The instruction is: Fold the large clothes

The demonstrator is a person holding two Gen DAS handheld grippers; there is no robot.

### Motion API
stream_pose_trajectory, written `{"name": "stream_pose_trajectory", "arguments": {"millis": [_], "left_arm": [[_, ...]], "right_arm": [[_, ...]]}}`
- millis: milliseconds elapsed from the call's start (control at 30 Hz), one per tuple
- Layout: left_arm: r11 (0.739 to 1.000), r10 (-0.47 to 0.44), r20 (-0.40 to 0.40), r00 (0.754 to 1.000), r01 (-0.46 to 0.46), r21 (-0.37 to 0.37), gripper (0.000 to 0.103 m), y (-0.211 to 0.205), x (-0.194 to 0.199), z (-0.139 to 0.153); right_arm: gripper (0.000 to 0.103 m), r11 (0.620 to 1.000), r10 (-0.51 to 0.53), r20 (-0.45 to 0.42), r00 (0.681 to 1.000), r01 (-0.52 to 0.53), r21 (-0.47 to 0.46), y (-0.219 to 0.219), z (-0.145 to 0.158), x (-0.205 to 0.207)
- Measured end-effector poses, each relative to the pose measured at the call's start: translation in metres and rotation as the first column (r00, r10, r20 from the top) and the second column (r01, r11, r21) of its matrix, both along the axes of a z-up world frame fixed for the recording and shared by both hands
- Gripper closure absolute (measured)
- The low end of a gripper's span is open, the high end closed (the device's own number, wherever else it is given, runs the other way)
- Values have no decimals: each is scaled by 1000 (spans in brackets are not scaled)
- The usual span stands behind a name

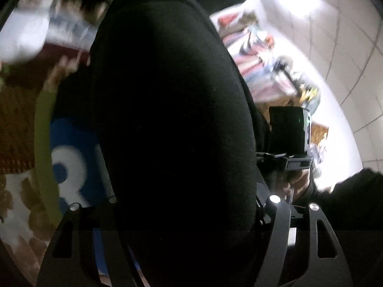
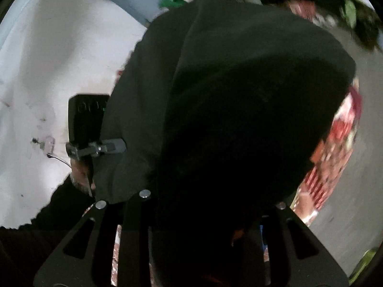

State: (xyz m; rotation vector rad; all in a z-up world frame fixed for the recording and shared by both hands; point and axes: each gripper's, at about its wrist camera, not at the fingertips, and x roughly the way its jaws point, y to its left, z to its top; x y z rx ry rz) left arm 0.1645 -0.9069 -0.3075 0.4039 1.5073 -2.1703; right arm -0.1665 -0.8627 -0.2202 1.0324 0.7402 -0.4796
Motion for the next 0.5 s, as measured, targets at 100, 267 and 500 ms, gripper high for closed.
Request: {"name": "stream_pose_trajectory", "arguments": {"millis": [100,267,500], "left_arm": [[991,73,-1,997,-72,111,31,-9,13,-90],[997,53,2,999,-53,54,30,-3,14,-87],[998,49,171,984,-53,17,14,5,6,-56]], "right_arm": [[73,998,-48,48,998,46,53,2,-91,-10],[62,999,11,118,993,-15,35,3,-103,-5],[21,997,54,75,996,-57,42,-11,-121,-43]]}}
